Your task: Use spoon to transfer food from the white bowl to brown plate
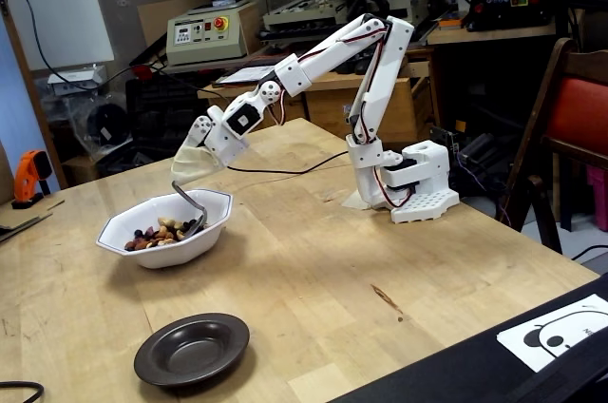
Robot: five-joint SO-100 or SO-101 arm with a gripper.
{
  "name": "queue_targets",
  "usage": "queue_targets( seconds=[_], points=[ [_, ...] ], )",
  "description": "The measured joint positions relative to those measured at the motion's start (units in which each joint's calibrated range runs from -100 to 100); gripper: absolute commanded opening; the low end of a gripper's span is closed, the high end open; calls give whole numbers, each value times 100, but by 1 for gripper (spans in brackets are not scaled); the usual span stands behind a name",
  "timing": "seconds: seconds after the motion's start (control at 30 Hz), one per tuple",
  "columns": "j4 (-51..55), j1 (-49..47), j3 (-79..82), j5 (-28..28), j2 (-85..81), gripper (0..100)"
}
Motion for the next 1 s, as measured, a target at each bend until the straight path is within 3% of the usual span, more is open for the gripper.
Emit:
queue_targets(
  seconds=[0.43,0.77,1.0],
  points=[
    [-8,0,0,0,86,4],
    [-128,-197,-25,0,1065,4],
    [-923,-255,-17,-15,1254,4]
  ],
)
